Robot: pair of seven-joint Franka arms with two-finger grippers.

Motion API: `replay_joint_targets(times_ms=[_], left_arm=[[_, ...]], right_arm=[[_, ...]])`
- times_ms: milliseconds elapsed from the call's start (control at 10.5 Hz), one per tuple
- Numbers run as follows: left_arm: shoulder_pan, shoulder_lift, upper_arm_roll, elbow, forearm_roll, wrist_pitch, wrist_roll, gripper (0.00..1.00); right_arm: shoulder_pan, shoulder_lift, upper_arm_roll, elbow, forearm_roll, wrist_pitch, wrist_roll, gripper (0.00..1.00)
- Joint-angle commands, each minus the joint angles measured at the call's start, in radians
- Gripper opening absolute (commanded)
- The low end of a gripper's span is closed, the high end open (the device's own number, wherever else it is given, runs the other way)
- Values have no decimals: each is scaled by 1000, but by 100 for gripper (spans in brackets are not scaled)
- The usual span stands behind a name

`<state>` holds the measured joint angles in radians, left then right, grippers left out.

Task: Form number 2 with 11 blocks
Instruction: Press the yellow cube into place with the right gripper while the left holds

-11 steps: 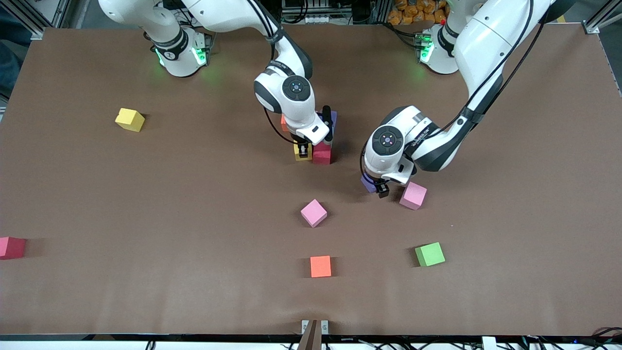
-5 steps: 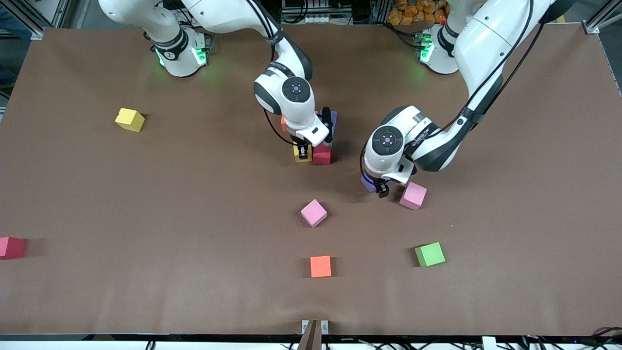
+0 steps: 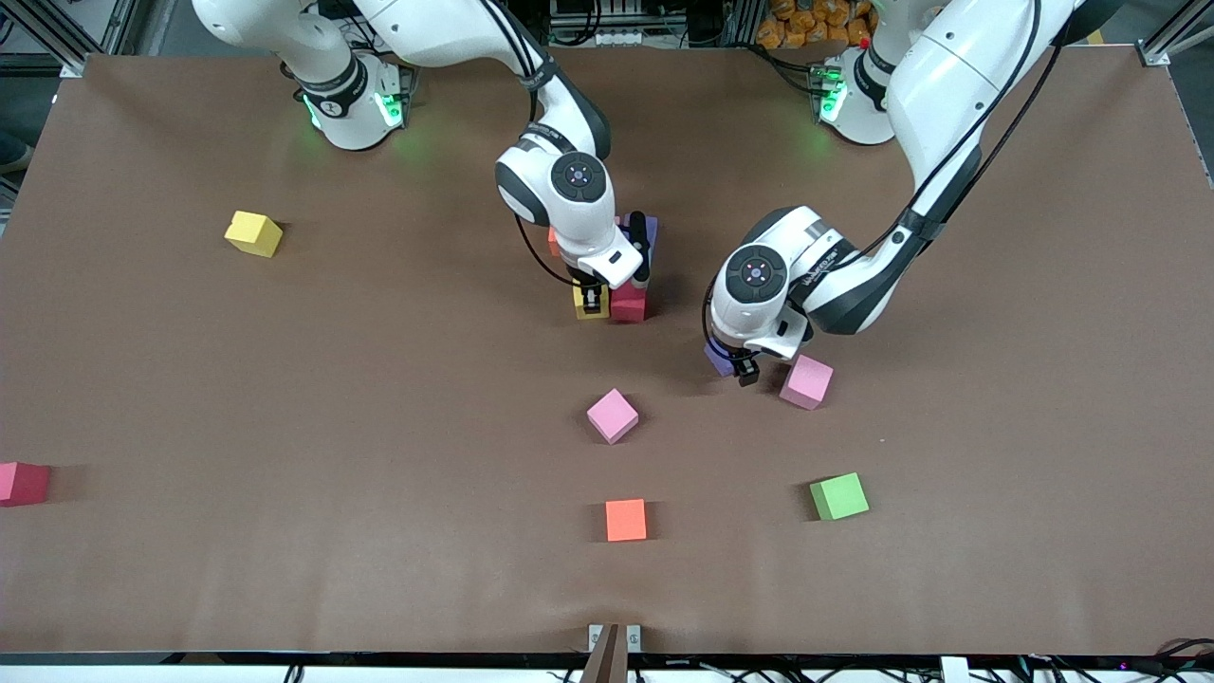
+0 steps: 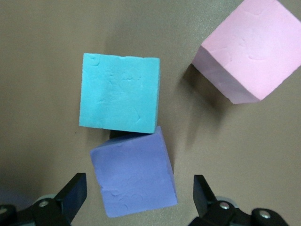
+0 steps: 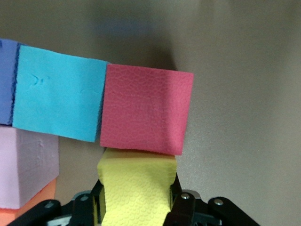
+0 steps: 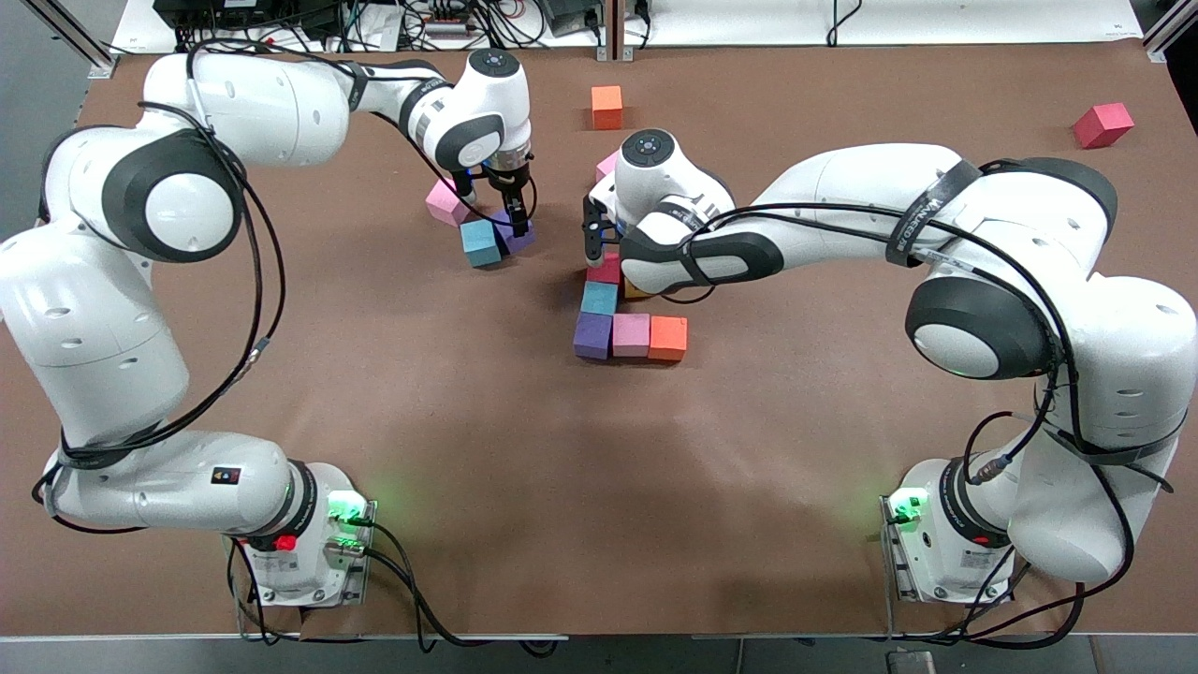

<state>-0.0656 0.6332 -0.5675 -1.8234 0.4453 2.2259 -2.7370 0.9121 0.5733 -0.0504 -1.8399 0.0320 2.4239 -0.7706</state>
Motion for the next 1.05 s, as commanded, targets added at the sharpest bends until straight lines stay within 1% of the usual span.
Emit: replay_joint_targets(times_ms=[0, 190, 285, 951], left_arm=[[-11, -7, 1, -2, 10, -5, -78, 100], [-13, -7, 1, -2, 12, -5, -78, 100], [-17, -7, 1, -2, 10, -5, -78, 100], [-17, -7, 1, -2, 12, -5, -78, 100]], right_arm=[[21, 28, -17, 24, 3, 0, 5, 18], [19, 28, -17, 24, 8, 0, 7, 32], [19, 28, -17, 22, 9, 0, 4, 99], [18, 25, -17, 22, 14, -2, 7, 100]])
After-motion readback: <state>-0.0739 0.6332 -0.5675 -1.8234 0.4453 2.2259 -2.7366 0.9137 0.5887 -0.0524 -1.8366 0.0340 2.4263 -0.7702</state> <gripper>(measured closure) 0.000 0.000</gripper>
